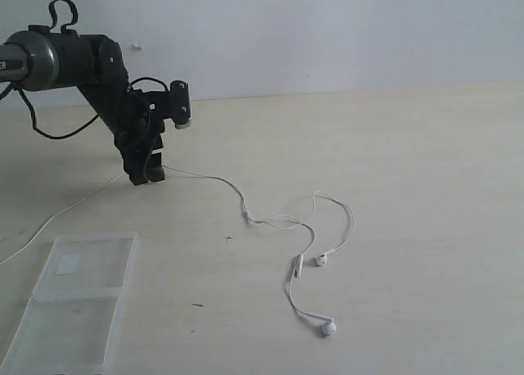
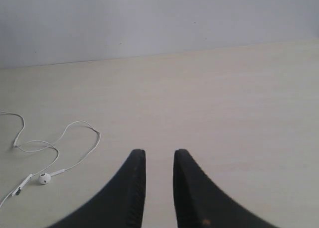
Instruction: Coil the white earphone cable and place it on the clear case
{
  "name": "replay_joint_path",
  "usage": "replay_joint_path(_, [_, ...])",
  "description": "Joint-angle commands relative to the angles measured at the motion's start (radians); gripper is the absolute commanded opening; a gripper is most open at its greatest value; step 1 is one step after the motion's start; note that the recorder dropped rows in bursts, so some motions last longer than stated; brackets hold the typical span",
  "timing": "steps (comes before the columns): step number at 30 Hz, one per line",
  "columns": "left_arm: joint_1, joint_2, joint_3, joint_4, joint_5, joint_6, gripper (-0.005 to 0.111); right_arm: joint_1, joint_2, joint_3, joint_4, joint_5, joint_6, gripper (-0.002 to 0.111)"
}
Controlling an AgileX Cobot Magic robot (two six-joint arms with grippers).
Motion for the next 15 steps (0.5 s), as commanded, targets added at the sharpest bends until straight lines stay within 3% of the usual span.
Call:
replay_joint_path(1, [-0.002,0.024,-0.001,-0.004,-0.006,-0.002,0.064,-0.005,-0.007,0.005,0.000,-0.008,-0.002,0.021])
replay_joint_path(9, [-0.002,0.033,-0.001,-0.004,-0.006,-0.002,0.060,-0.005,-0.007,0.005,0.000,-0.008,-0.002,0.021])
replay_joint_path(11, [-0.002,0.033,-0.001,-0.004,0.021,-0.002,0.051,-0.005,-0.007,0.005,0.000,-0.008,-0.002,0.021])
replay_joint_path(15, [-0.002,0.033,-0.001,-0.004,0.071,-0.002,0.019,-0.005,-0.007,0.005,0.000,-0.008,-0.002,0.021])
